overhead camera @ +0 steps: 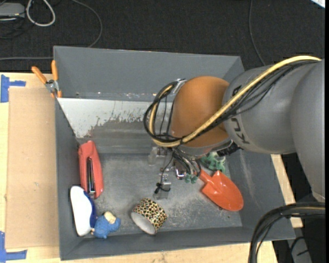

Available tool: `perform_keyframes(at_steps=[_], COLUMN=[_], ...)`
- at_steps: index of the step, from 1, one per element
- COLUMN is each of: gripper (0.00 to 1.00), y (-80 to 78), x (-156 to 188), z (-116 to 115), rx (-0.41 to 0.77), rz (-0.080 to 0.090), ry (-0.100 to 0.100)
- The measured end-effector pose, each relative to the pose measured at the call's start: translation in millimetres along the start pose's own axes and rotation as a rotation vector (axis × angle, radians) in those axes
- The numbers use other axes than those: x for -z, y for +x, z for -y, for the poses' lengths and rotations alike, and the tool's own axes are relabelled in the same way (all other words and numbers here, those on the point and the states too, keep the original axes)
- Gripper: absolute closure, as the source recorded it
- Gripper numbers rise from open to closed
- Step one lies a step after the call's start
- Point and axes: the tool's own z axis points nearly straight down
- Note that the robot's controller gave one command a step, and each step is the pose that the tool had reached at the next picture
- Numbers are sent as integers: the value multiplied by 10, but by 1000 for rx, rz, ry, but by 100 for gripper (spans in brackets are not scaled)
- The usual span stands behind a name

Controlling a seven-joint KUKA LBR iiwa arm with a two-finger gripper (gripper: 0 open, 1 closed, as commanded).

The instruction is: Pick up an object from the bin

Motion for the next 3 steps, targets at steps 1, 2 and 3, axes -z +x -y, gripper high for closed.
perform_keyframes(at_steps=[1,2,3], gripper=[0,0,0], y=[393,722,806], x=[-697,-138,-413], z=[-138,-251,-162], rx=[86,106,327], rz=[7,11,8], ry=[-2,0,0])
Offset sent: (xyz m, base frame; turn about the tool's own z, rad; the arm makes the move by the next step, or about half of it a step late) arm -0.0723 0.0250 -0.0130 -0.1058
